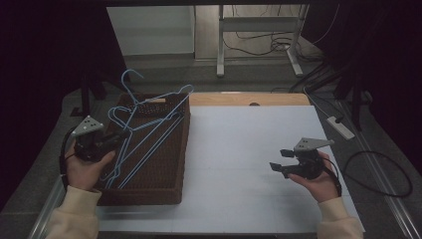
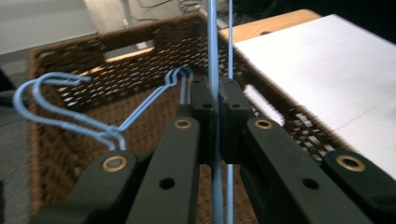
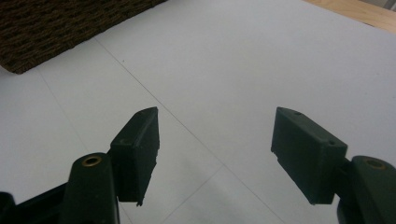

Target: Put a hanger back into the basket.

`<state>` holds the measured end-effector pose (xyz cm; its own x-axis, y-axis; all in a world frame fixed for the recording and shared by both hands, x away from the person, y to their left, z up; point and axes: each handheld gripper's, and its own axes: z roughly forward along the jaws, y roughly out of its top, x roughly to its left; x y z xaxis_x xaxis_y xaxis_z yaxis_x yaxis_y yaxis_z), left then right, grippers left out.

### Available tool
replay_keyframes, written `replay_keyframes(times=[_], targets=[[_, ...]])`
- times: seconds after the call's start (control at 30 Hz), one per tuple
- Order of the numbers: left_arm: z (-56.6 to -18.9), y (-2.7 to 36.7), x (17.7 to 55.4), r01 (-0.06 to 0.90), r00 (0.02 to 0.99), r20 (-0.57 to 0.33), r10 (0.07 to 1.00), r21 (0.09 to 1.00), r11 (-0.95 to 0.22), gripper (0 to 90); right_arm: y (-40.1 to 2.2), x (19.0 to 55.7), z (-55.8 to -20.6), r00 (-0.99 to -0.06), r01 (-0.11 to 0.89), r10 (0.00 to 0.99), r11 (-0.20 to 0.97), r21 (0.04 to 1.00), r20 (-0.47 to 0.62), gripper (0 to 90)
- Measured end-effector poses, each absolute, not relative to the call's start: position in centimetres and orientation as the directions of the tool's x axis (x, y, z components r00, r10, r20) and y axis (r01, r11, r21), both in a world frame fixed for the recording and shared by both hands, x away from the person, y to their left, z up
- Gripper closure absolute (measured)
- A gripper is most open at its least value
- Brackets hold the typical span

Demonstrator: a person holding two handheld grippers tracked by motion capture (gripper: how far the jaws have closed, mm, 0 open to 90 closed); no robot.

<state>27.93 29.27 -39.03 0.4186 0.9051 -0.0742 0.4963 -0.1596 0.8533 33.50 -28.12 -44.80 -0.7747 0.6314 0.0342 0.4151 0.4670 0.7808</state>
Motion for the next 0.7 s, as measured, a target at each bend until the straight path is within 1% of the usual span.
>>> replay_keyframes(times=[0.33, 0.7], targets=[[-40.7, 30.2, 28.6, 0.55, 0.391, -0.079, 0.917, 0.819, -0.163, 86.6, -28.1, 33.6, -45.0, -0.775, 0.421, 0.631, 0.475, 0.773, 0.035, 32.7], [-42.9, 29.3, 30.8, 0.645, 0.367, -0.052, 0.929, 0.734, -0.214, 86.6, -27.9, 33.6, -45.1, -0.779, 0.418, 0.626, 0.483, 0.769, 0.031, 32.6]])
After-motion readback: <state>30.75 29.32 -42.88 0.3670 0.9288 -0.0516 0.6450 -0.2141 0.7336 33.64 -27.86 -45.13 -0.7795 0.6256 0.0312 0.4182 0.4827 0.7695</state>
